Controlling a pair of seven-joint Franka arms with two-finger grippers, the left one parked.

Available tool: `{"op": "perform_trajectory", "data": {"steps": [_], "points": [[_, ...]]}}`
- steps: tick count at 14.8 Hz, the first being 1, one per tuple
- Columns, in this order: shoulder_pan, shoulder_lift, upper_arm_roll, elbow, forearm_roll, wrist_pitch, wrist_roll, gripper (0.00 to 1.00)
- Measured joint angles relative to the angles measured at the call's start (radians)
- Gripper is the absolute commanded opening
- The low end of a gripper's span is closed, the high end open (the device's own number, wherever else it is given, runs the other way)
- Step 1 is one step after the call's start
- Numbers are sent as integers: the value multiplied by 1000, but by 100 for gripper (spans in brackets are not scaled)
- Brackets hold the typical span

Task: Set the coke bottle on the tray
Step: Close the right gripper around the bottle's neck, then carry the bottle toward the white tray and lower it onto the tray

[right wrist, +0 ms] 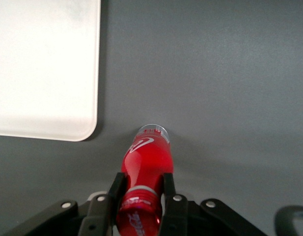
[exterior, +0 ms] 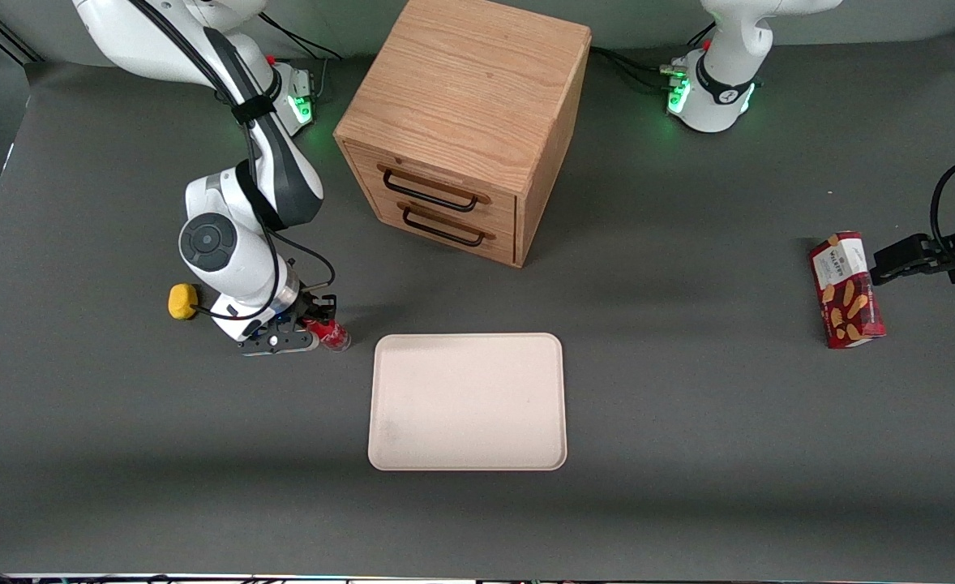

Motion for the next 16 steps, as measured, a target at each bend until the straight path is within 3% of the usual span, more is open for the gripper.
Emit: {"op": "perform_trajectory", "data": {"steps": [6,12,16], "points": [[0,-9,-1,76,0,-41,0,0],[-12,-18,-8,442,0,-430,0,0],[-27,79,-9,735,0,-692,-2,0]]}}
